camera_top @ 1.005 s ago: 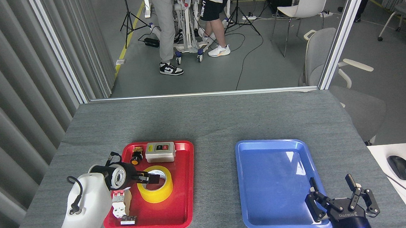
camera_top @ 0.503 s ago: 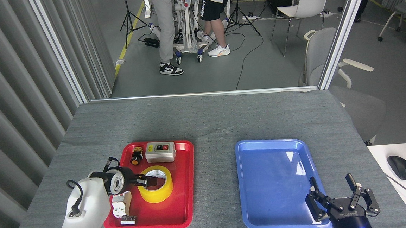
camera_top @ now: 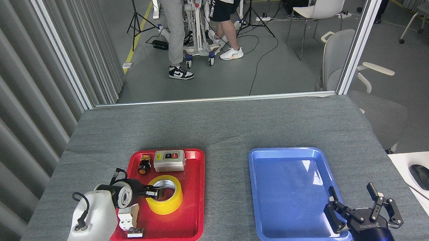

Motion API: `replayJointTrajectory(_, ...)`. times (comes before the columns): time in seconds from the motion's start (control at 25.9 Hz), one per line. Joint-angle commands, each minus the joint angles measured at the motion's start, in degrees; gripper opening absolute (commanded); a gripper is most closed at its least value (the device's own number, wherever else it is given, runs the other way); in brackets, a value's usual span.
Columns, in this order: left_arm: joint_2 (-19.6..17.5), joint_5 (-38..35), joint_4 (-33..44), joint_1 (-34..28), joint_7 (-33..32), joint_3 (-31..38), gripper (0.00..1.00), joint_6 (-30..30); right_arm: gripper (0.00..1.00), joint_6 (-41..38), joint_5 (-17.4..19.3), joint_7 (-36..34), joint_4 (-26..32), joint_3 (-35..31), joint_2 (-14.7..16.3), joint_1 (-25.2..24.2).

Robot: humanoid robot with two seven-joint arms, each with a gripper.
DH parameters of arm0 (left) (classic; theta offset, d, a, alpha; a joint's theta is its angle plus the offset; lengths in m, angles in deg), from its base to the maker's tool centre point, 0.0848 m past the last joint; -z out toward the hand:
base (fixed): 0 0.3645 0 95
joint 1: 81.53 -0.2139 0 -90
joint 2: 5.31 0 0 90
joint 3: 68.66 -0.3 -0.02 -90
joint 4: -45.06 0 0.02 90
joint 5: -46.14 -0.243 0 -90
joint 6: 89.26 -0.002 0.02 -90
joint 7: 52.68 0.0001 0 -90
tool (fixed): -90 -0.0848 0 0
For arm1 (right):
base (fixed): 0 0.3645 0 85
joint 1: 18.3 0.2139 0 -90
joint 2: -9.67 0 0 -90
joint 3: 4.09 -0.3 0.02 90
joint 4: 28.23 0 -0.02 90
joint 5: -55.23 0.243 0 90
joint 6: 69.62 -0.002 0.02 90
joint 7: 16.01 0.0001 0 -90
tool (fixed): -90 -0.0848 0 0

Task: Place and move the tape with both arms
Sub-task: 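Grasp the yellow tape roll's rim with the left gripper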

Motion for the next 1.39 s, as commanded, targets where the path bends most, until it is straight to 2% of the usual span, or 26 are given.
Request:
replayJointTrajectory(0.0, -0.1, 0.0, -0.1, 0.0, 2.0, 0.0, 0.6, 0.0, 1.0, -0.2, 0.0, 0.0, 0.0, 0.2, 0.2, -0.2)
replayJointTrajectory(0.19, -0.4, -0.1, -0.2, 0.0, 2.3, 0.0, 0.58, 1.0, 1.0, -0.1, 0.0, 0.0, 0.0, 0.2, 0.0, -0.2)
replayJointTrajectory(0.31, -0.5, -0.1, -0.2, 0.0, 2.3, 0.0, 0.53, 1.5, 1.0, -0.1, 0.0, 0.0, 0.0, 0.1, 0.1, -0.2)
replayJointTrajectory(0.81, -1.4, -0.1, -0.2, 0.0, 2.2, 0.0, 0.5, 1.6, 1.0, 0.0, 0.1, 0.0, 0.0, -0.3, 0.1, -0.1)
replayJointTrajectory(0.93, -1.3, -0.1, -0.1, -0.1, 2.2, 0.0, 0.43, 1.6, 1.0, 0.0, 0.0, 0.1, 0.3, -0.2, 0.0, -0.2)
replayJointTrajectory(1.2, -1.4, -0.1, 0.0, -0.2, 2.2, 0.1, 0.37, 2.8, 1.0, 0.0, -0.1, 0.1, 0.2, -0.3, 0.0, -0.1)
replayJointTrajectory(1.35, -1.7, 0.6, 0.6, -0.4, 2.0, 0.4, 0.28, 2.9, 1.0, 0.0, -0.2, 0.1, 0.3, -0.3, -0.5, -0.2)
